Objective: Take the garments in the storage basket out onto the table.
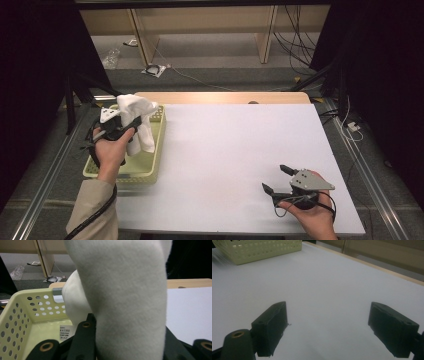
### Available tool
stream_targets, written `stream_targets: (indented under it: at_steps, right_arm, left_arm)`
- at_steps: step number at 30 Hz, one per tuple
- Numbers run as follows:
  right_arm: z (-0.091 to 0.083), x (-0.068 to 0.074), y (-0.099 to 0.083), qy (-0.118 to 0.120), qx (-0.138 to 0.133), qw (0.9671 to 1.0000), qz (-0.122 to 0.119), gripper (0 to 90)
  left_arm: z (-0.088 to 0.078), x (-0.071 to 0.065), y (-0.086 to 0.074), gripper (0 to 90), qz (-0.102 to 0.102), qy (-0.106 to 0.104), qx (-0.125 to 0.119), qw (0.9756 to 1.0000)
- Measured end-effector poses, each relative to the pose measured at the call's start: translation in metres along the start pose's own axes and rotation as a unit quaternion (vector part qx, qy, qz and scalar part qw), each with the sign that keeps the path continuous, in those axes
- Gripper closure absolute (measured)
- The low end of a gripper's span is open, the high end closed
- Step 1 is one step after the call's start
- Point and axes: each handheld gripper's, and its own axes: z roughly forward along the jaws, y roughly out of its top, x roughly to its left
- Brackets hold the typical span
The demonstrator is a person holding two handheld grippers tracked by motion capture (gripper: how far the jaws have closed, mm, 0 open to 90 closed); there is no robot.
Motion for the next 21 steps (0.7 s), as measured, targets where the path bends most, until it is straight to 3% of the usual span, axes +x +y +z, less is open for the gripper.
stream_targets:
  at_steps: [21]
  right_arm:
    - [0.0005, -0.0003, -0.0001, 0.002, -0.001, 1.0, 0.001, 16.9]
  left_arm:
    - [-0.0053, -0.0012, 0.0041, 70.7, 0.0, -0.003, -0.007, 1.0]
